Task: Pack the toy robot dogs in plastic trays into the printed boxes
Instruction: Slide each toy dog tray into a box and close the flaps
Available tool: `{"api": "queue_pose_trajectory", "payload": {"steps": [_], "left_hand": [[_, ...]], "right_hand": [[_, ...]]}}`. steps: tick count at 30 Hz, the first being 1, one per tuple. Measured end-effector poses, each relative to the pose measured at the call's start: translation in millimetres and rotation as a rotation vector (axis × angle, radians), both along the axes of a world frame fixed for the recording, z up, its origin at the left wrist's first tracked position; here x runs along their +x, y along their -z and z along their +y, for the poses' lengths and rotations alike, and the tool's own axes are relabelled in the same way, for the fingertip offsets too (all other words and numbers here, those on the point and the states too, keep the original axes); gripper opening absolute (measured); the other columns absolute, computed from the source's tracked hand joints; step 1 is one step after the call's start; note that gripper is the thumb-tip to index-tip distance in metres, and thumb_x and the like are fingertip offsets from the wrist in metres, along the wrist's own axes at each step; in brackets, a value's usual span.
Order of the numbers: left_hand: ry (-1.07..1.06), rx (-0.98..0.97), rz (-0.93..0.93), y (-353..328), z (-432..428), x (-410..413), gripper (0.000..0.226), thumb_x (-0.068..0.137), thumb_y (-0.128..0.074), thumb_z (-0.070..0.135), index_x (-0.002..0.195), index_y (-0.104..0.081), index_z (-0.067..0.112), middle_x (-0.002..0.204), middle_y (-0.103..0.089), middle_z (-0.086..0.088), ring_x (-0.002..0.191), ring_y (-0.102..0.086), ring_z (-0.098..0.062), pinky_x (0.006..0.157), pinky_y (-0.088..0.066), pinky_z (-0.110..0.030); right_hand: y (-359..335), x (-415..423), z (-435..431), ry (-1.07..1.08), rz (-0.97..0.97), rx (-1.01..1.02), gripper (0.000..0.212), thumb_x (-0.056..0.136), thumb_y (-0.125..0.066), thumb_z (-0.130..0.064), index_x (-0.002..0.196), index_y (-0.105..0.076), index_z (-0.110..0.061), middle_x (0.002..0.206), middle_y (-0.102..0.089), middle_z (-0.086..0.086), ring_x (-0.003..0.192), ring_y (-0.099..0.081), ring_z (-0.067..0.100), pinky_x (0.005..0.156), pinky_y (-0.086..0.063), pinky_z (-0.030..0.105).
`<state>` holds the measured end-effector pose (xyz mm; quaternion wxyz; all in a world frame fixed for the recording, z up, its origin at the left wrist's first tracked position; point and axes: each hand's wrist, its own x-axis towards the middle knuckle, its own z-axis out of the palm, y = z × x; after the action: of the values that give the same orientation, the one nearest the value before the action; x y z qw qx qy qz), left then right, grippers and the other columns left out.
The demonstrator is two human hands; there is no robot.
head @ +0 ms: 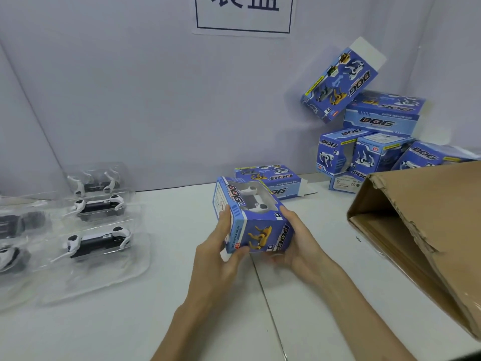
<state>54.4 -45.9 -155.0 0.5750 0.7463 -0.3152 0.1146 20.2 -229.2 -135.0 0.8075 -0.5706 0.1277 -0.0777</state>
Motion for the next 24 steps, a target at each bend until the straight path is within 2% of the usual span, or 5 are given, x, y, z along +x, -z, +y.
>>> {"api": "queue_pose_trajectory", "payload": {"steps": [4, 9, 18, 21, 24], "left_hand": [[-0.028, -0.098, 0.078, -2.3, 1.5, 2.6, 0.081, 0.088, -0.075, 0.006, 0.155, -0.036, 0.029, 0.127, -0.068, 0.016, 0.100, -0.072, -0.007, 0.074, -0.052, -0.013], [-0.029, -0.171, 0.151, -4.1, 2.7, 2.9, 0.070, 0.089, -0.074, 0.008, 0.150, -0.046, 0.028, 0.120, -0.069, 0.023, 0.095, -0.073, -0.008, 0.074, -0.058, -0.020], [-0.040, -0.262, 0.165, -8.0, 1.5, -1.2, 0.064, 0.090, -0.073, 0.008, 0.146, -0.050, 0.027, 0.118, -0.070, 0.020, 0.097, -0.073, -0.012, 0.075, -0.057, -0.018], [-0.030, -0.277, 0.147, -5.8, -4.1, -5.9, 0.077, 0.089, -0.072, 0.001, 0.152, -0.041, 0.032, 0.133, -0.064, 0.020, 0.103, -0.072, -0.016, 0.079, -0.055, -0.017], [-0.019, -0.222, 0.083, -1.9, -6.1, -4.5, 0.081, 0.089, -0.072, 0.001, 0.152, -0.035, 0.035, 0.149, -0.053, 0.005, 0.123, -0.062, -0.026, 0.086, -0.057, -0.021]], "right_hand": [[-1.0, -4.1, 0.2, -0.100, -0.107, 0.026, 0.050, 0.077, -0.075, -0.052, 0.117, -0.069, -0.023, 0.104, -0.075, 0.007, 0.078, -0.070, 0.023, 0.065, -0.057, 0.037], [6.8, -1.1, 7.7, 0.032, -0.186, -0.379, 0.060, 0.077, -0.079, -0.024, 0.129, -0.051, -0.014, 0.094, -0.073, 0.002, 0.067, -0.071, 0.020, 0.065, -0.061, 0.034], [11.5, -1.8, 14.5, 0.132, -0.343, -0.399, 0.049, 0.076, -0.077, -0.028, 0.119, -0.057, -0.018, 0.104, -0.073, 0.005, 0.082, -0.074, 0.022, 0.065, -0.060, 0.030], [6.6, -4.5, 11.3, 0.045, -0.262, -0.267, 0.050, 0.084, -0.075, -0.046, 0.125, -0.055, -0.027, 0.113, -0.073, -0.004, 0.096, -0.071, 0.015, 0.070, -0.057, 0.029], [-2.1, -8.5, -0.5, -0.048, -0.082, -0.040, 0.048, 0.082, -0.060, -0.066, 0.118, -0.065, -0.035, 0.113, -0.074, -0.003, 0.088, -0.069, 0.011, 0.071, -0.049, 0.033]]}}
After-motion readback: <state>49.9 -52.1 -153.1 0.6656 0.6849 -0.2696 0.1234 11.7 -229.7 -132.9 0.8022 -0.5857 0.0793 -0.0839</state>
